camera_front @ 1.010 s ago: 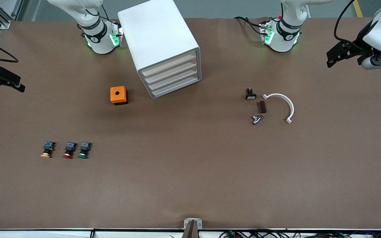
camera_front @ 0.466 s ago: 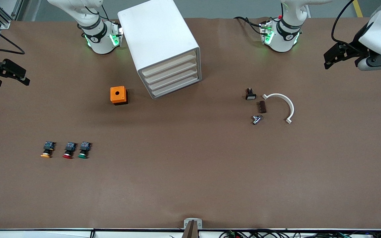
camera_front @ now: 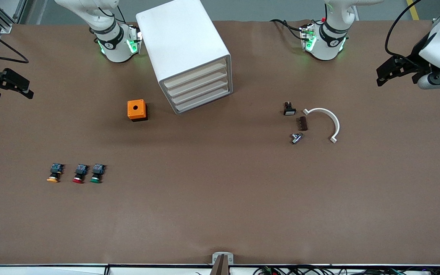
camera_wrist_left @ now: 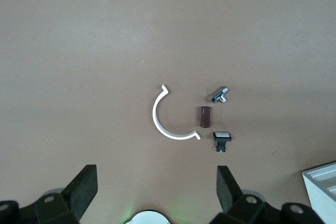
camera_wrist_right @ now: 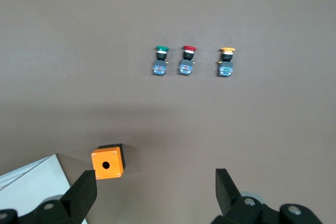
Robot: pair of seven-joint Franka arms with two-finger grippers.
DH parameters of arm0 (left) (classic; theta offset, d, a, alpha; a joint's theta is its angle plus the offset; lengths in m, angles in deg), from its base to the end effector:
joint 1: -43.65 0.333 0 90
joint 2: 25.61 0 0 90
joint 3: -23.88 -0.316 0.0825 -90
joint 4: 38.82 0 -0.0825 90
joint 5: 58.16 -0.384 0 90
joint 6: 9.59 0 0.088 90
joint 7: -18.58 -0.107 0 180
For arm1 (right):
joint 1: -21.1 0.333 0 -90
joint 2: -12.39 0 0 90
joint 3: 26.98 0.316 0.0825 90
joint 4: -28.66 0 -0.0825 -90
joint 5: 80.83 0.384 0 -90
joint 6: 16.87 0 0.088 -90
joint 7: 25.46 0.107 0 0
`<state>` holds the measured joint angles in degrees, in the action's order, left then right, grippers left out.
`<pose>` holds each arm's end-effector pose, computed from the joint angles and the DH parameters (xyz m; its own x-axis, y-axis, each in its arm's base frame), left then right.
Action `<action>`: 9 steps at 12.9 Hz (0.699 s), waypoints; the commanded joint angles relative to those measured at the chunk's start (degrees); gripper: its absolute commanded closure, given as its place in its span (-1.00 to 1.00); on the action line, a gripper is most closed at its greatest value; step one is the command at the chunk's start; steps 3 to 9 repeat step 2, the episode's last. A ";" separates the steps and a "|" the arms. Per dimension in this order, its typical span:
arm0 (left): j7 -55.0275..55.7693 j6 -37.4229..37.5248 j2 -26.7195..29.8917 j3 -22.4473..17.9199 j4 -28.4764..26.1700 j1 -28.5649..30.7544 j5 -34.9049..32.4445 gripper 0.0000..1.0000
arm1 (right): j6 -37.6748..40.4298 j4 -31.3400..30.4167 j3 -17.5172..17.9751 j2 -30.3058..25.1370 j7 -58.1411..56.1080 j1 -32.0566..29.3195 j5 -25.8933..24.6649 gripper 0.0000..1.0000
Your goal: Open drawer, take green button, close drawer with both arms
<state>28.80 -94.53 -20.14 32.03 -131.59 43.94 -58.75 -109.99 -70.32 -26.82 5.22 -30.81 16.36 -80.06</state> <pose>0.5103 -0.0732 0.6449 0.9984 0.0433 -0.0372 0.0422 -0.9986 -0.0309 0.5177 -0.0400 0.6222 0.9996 0.0127 0.0240 0.0130 -0.9999 -0.0109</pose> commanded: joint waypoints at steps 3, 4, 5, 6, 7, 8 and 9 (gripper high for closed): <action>-0.55 0.39 -0.63 0.11 1.98 0.23 -0.73 -1.00 | -0.05 -1.22 0.19 -1.44 -0.62 0.35 -1.39 -1.00; -0.55 0.39 -0.63 0.11 1.98 0.23 -0.73 -1.00 | -0.05 -1.22 0.19 -1.44 -0.62 0.35 -1.39 -1.00; -0.55 0.39 -0.63 0.11 1.98 0.23 -0.73 -1.00 | -0.05 -1.22 0.19 -1.44 -0.62 0.35 -1.39 -1.00; -0.55 0.39 -0.63 0.11 1.98 0.23 -0.73 -1.00 | -0.05 -1.22 0.19 -1.44 -0.62 0.35 -1.39 -1.00; -0.55 0.39 -0.63 0.11 1.98 0.23 -0.73 -1.00 | -0.05 -1.22 0.19 -1.44 -0.62 0.35 -1.39 -1.00; -0.55 0.39 -0.63 0.11 1.98 0.23 -0.73 -1.00 | -0.05 -1.22 0.19 -1.44 -0.62 0.35 -1.39 -1.00; -0.55 0.39 -0.63 0.11 1.98 0.23 -0.73 -1.00 | -0.05 -1.22 0.19 -1.44 -0.62 0.35 -1.39 -1.00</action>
